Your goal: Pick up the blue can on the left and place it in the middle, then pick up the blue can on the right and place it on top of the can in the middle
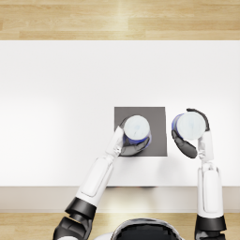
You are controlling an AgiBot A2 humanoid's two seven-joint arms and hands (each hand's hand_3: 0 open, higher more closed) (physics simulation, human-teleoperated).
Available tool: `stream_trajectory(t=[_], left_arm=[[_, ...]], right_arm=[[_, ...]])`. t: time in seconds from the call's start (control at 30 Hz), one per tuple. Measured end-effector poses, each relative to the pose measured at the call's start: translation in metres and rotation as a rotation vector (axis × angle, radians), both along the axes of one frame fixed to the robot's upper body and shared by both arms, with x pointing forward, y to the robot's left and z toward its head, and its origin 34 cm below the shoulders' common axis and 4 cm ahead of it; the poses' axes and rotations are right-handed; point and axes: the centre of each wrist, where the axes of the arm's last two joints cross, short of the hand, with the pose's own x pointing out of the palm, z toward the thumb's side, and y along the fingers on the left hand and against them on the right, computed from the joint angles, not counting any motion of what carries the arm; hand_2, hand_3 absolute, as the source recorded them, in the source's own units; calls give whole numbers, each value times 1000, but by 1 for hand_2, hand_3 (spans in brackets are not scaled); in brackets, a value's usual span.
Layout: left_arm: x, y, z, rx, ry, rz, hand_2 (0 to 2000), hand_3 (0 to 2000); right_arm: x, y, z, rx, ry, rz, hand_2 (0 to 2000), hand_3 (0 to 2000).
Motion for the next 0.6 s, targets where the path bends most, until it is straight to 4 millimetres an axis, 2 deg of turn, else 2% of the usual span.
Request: stream_trajectory(t=[0.1,0.23,0.37,0.4,0.43,0.5,0.53,0.6], left_arm=[[-2,-7,-14,-29,-51,-12,2000,1520],[0,-11,-33,-25,-29,-5,2000,1520],[4,-14,-48,56,-13,-47,2000,1520],[5,-14,-50,50,-8,-70,639,1193],[5,-14,-52,46,-3,-73,0,867],[5,-14,-53,39,1,-52,0,213],[4,-13,-53,37,0,-28,0,0],[0,-12,-51,27,-13,5,0,0]], right_arm=[[-2,5,6,-1,-26,20,2000,1520],[-4,11,16,-2,-65,48,2000,1520],[-4,15,20,1,-80,62,2000,1520],[-4,17,21,2,-83,66,2000,1520],[-3,19,22,3,-83,71,2000,1520],[0,24,25,5,-89,87,2000,1520],[2,28,27,6,-94,98,2000,1520],[8,37,32,7,-104,128,2000,1520]])
